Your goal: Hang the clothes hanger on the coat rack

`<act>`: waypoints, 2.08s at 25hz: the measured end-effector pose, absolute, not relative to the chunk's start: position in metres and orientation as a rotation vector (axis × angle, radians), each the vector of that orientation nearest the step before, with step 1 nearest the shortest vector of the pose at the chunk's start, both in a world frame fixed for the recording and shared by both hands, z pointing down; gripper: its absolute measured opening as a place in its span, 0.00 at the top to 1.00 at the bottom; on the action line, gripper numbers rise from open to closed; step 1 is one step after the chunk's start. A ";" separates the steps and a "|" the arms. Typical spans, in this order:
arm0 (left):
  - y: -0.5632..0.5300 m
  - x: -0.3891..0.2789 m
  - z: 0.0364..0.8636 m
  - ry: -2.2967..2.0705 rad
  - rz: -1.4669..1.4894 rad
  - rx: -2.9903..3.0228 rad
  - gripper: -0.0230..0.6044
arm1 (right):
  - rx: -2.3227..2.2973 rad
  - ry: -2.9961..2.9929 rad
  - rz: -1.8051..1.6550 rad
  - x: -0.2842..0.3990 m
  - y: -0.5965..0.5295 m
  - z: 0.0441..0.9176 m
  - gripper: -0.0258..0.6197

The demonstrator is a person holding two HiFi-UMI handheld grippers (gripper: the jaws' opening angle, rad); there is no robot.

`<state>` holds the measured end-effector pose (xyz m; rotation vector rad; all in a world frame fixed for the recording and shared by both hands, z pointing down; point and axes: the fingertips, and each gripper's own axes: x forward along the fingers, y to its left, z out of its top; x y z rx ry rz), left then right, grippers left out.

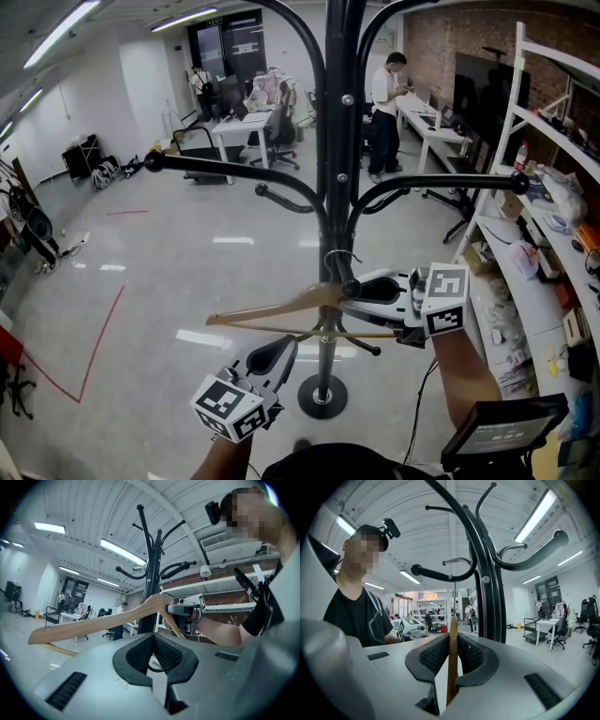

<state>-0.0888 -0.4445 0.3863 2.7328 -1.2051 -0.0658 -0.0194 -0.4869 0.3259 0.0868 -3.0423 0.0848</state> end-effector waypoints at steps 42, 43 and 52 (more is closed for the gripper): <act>-0.423 -0.085 0.371 -1.183 -0.141 2.783 0.97 | 0.777 -3.131 -0.294 0.055 -0.500 0.269 0.85; -0.422 -0.086 0.369 -1.189 -0.144 2.785 0.97 | 0.820 -3.131 -0.308 0.059 -0.497 0.265 0.85; -0.409 -0.081 0.363 -1.235 -0.163 2.767 0.97 | 0.905 -3.090 -0.208 0.092 -0.445 0.277 0.85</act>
